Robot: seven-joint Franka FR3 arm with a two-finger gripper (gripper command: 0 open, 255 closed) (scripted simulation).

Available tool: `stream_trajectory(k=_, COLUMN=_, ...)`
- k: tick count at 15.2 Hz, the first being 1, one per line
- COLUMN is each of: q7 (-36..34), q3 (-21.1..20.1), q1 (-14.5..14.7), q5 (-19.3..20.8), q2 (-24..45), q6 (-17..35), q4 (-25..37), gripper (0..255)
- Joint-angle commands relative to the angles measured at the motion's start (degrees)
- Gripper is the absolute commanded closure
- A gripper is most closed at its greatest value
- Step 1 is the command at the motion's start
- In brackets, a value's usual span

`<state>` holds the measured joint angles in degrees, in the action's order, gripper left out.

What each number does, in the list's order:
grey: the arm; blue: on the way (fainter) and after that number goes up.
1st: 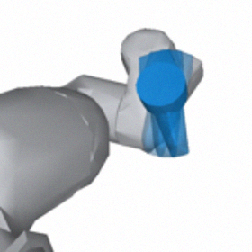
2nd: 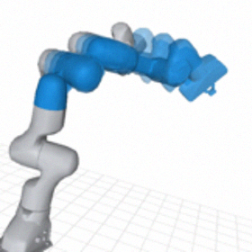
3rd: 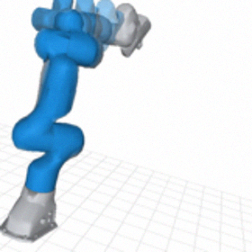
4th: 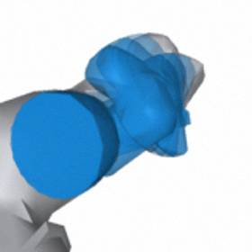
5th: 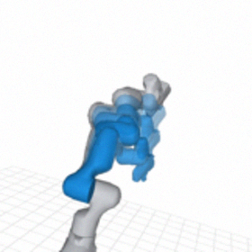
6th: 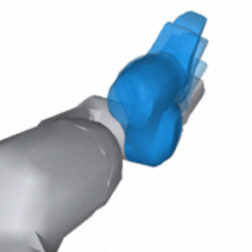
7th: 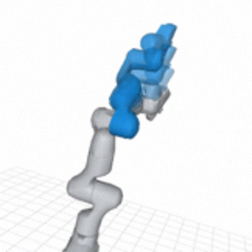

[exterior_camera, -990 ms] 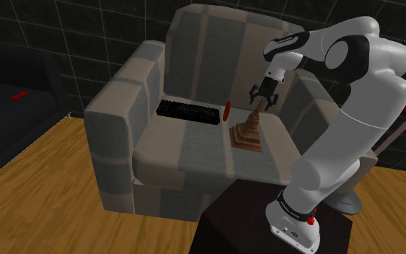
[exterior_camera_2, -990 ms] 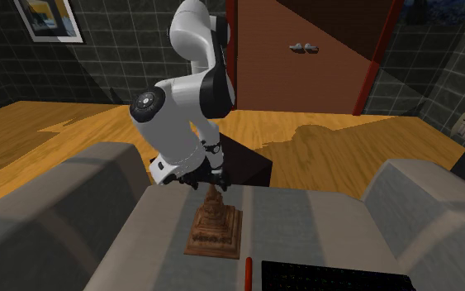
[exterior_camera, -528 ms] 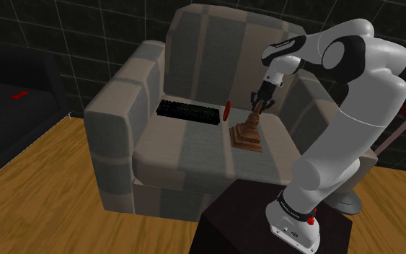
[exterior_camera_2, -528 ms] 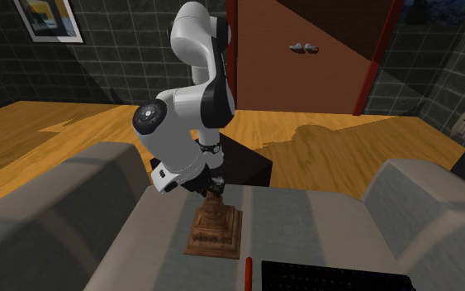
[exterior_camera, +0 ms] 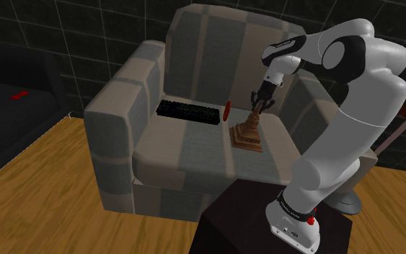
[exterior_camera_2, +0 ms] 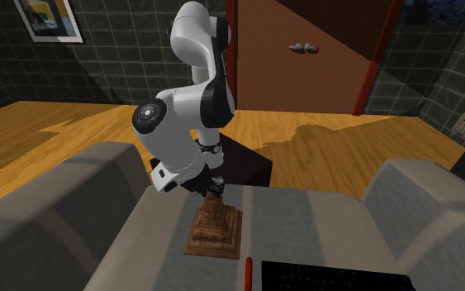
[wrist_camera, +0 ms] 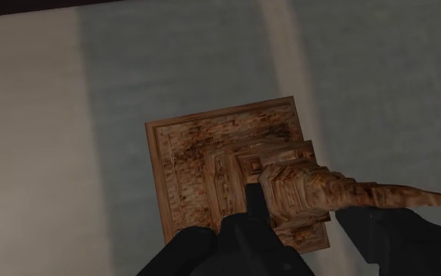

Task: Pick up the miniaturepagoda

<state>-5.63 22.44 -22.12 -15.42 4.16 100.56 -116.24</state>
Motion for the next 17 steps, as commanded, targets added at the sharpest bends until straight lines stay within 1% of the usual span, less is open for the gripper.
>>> stream_trajectory(k=1, q7=-0.21, q3=-0.05, q1=0.06, q5=0.1, q2=-0.11, q6=-0.58, q4=0.3, gripper=255)
stream_trajectory(k=15, q7=-3.16, q3=0.04, q1=0.08, q5=1.48, q2=-3.19, q6=-10.35, q4=7.65, gripper=255)
stream_trajectory(k=17, q7=-3.19, q3=0.04, q1=0.08, q5=1.49, q2=-3.22, q6=-10.46, q4=7.74, gripper=255)
